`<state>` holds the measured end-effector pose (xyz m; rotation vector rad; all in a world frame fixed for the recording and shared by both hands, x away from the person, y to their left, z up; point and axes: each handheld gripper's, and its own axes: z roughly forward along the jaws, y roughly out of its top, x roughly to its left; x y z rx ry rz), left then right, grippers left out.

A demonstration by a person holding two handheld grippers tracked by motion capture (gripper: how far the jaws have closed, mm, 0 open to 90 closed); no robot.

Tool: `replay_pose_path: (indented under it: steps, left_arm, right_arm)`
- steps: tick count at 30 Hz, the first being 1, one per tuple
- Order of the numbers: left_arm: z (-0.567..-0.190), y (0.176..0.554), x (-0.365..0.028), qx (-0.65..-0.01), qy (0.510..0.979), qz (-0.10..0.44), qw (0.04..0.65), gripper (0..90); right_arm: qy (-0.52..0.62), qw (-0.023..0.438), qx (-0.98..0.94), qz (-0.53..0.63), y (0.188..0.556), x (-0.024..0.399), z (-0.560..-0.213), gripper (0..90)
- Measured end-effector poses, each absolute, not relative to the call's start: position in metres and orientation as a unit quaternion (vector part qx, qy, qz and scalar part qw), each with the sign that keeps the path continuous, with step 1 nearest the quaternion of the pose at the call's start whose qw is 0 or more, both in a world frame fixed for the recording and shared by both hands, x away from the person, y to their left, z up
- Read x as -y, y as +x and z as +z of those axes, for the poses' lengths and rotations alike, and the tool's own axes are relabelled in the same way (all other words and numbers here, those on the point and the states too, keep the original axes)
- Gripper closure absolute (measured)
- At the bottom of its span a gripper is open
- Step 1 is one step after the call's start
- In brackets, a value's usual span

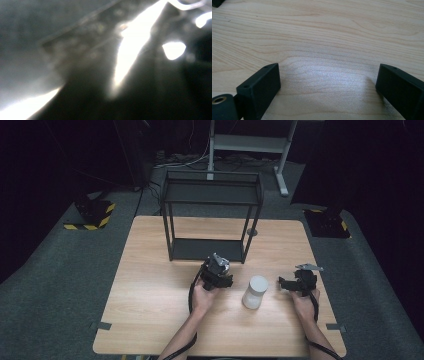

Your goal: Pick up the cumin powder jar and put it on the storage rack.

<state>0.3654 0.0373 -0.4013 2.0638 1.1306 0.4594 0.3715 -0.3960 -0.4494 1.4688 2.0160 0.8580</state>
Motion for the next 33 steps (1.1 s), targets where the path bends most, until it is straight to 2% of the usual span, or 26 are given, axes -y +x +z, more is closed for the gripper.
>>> replay_pose_path:
  steps: [5, 19, 33]
  left_arm:
    - [-0.378, 0.37, -0.046, -0.417, 0.809, 0.171, 0.376, 30.7]
    - [-0.328, 0.379, -0.058, -0.407, 0.816, 0.161, 0.377, 30.7]
    - [-0.276, 0.384, -0.066, -0.391, 0.823, 0.17, 0.375, 30.7]
  right_arm:
    - [0.539, 0.249, -0.74, 0.315, 0.371, 0.396, -0.449, 4.9]
    - [0.539, 0.249, -0.74, 0.315, 0.372, 0.396, -0.449, 5.0]
    - [0.539, 0.249, -0.74, 0.315, 0.372, 0.396, -0.449, 4.9]
